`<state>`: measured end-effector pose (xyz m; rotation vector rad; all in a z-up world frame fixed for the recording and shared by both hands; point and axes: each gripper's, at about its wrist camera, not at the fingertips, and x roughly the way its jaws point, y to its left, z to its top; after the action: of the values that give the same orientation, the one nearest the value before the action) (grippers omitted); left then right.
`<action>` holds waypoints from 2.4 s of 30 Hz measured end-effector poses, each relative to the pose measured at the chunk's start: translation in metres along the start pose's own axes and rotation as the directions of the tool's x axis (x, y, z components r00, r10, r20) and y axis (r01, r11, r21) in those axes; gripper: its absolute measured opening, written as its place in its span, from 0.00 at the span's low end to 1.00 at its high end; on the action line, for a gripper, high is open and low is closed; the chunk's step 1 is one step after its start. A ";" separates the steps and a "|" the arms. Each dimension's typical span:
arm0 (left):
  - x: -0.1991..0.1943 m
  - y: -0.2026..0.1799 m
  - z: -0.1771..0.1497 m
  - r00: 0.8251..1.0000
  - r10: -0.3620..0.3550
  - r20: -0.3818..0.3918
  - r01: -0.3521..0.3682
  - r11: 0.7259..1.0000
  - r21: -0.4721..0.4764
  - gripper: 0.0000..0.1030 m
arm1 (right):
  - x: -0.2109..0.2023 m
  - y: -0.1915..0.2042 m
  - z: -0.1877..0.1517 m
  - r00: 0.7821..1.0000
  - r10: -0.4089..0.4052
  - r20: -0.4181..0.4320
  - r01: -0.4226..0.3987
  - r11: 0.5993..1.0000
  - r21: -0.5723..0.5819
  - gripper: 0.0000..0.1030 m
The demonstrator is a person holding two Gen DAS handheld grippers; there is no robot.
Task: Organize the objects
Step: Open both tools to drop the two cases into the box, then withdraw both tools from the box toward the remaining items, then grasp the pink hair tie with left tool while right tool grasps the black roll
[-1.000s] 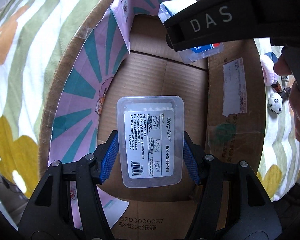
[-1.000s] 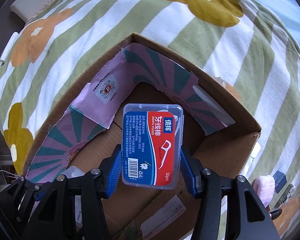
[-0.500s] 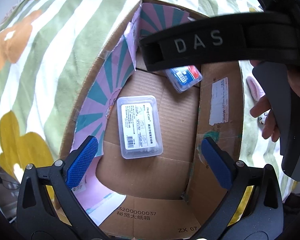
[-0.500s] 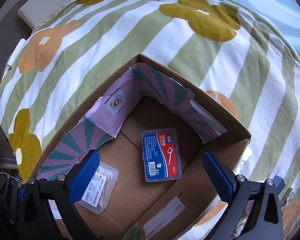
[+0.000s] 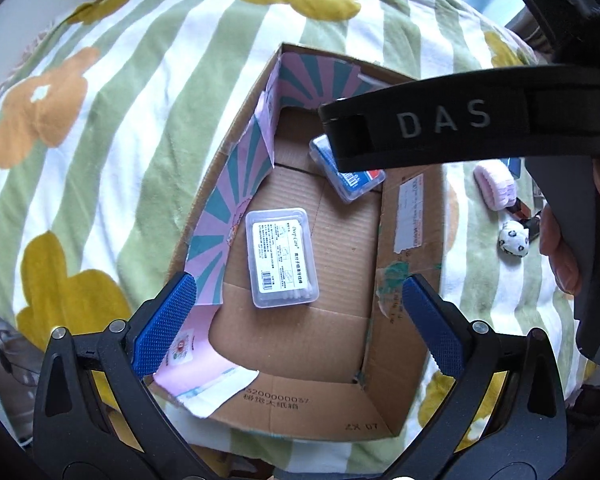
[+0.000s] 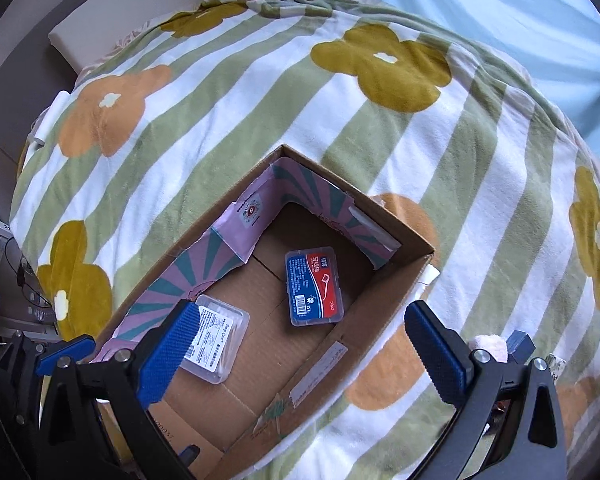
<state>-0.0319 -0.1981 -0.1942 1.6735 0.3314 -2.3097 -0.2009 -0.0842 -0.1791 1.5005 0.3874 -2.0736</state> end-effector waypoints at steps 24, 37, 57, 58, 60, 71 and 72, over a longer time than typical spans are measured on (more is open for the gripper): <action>-0.150 -0.083 -0.037 0.983 -0.074 0.167 0.050 0.988 0.146 1.00 | -0.189 -0.079 -0.142 0.967 -0.204 0.154 0.142 0.930 0.339 0.99; -0.162 -0.147 -0.041 0.973 -0.144 0.178 0.102 0.968 0.228 1.00 | -0.222 -0.131 -0.206 0.952 -0.263 0.159 0.154 0.855 0.496 0.99; -0.124 -0.202 0.002 0.984 -0.159 0.081 0.138 0.966 0.217 1.00 | -0.203 -0.215 -0.222 0.961 -0.248 0.122 0.089 0.696 0.713 0.99; -0.118 -0.206 0.006 0.985 -0.160 0.070 0.141 0.966 0.216 1.00 | -0.197 -0.222 -0.222 0.964 -0.240 0.114 0.084 0.681 0.727 0.99; -0.104 -0.215 0.014 0.986 -0.159 0.048 0.145 0.966 0.215 1.00 | -0.185 -0.233 -0.224 0.968 -0.229 0.102 0.076 0.656 0.751 0.99; 0.003 -0.254 0.055 0.977 -0.180 -0.111 0.196 0.969 0.148 1.00 | -0.099 -0.302 -0.236 0.983 -0.176 0.053 0.029 0.433 0.901 0.97; 0.014 -0.256 0.058 0.975 -0.185 -0.124 0.201 0.970 0.136 0.99 | -0.091 -0.306 -0.236 0.985 -0.169 0.046 0.028 0.415 0.909 0.96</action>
<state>-0.1768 0.0212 -0.1823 1.9244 0.3683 -2.4387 -0.1737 0.3113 -0.1987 1.8750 -0.9397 -2.6189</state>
